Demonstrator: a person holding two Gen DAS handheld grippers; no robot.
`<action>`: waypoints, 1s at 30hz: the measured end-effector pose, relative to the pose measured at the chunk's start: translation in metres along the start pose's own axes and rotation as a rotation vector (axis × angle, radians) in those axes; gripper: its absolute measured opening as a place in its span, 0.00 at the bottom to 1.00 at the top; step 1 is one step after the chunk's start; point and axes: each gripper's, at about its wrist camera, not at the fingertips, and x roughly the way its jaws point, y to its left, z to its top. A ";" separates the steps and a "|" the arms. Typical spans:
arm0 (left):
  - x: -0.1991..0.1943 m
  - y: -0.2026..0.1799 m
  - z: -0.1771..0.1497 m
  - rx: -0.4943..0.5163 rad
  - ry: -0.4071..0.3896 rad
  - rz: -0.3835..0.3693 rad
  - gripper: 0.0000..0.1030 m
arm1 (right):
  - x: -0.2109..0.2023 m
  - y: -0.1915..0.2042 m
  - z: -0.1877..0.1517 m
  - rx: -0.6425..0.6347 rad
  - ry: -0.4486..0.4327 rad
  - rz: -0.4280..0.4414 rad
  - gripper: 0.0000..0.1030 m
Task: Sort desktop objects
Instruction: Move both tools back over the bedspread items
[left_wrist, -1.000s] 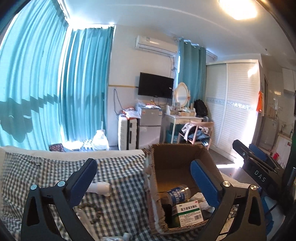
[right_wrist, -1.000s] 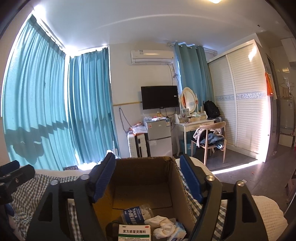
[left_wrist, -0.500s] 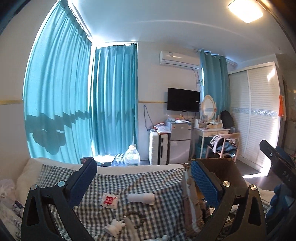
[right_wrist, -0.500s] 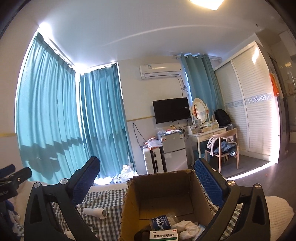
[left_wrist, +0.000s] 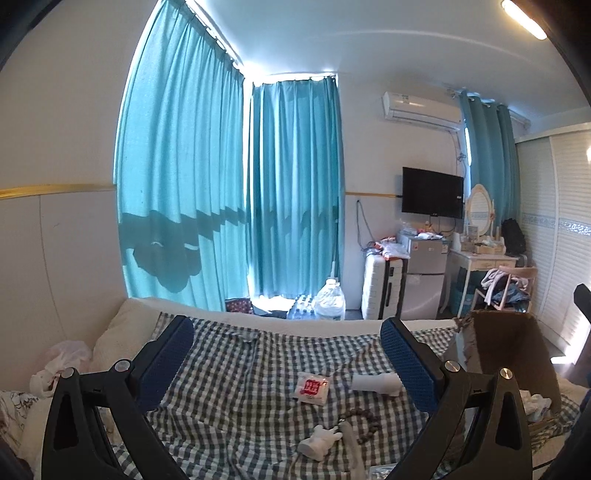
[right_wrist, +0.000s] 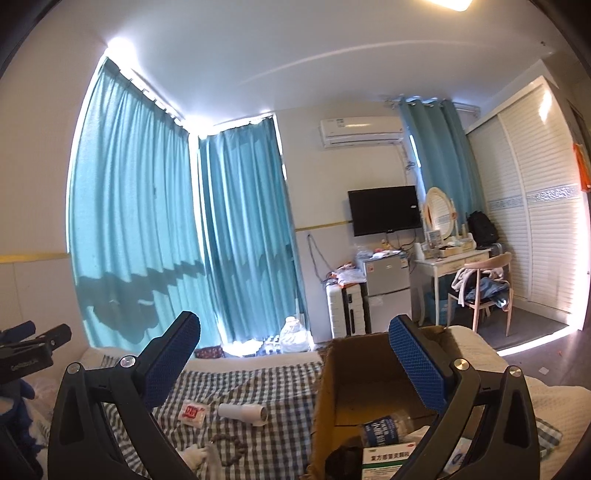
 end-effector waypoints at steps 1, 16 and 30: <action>0.003 0.004 -0.002 0.001 0.008 0.015 1.00 | 0.003 0.008 -0.003 -0.018 0.008 0.005 1.00; 0.054 0.029 -0.042 0.006 0.154 -0.004 1.00 | 0.051 0.079 -0.055 -0.073 0.148 0.223 1.00; 0.119 0.028 -0.096 0.001 0.307 -0.045 1.00 | 0.118 0.089 -0.139 -0.112 0.365 0.248 0.97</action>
